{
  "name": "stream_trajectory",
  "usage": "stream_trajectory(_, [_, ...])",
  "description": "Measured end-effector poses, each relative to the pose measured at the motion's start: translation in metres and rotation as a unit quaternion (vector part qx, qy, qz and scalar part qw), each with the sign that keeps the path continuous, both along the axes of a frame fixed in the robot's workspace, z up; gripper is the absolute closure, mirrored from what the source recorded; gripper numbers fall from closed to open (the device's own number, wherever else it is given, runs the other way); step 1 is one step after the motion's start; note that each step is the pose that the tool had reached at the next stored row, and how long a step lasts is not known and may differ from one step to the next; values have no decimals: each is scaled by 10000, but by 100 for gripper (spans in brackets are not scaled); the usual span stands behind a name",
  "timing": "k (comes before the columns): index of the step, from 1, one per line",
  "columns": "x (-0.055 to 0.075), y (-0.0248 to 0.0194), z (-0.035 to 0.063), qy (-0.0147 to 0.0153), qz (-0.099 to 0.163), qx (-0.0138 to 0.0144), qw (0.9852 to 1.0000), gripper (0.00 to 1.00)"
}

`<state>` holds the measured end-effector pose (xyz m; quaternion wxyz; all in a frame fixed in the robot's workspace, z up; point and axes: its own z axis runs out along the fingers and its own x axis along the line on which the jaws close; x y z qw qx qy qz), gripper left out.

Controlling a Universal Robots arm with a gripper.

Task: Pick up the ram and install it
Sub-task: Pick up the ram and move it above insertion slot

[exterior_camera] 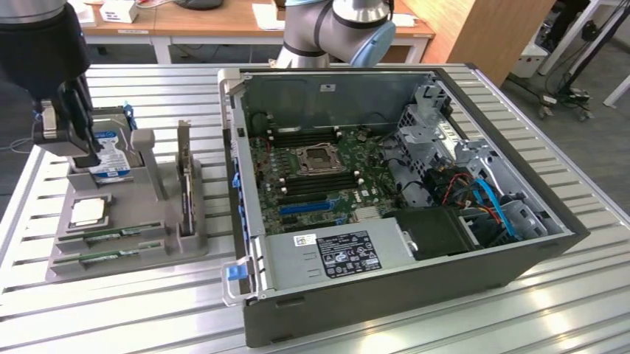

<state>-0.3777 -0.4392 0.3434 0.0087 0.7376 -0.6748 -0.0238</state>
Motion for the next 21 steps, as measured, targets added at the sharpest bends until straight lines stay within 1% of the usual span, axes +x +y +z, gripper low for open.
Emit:
stream_trajectory(3, [-8, -34, 1, 0, 1, -1, 10000, 71])
stream_trajectory(9, [-15, -81, -1, 0, 1, 0, 10000, 71])
stream_trajectory(14, [-15, -85, -10, -1, 1, 1, 10000, 71])
stream_trajectory(21, [-16, -85, -110, 0, 1, 0, 10000, 71])
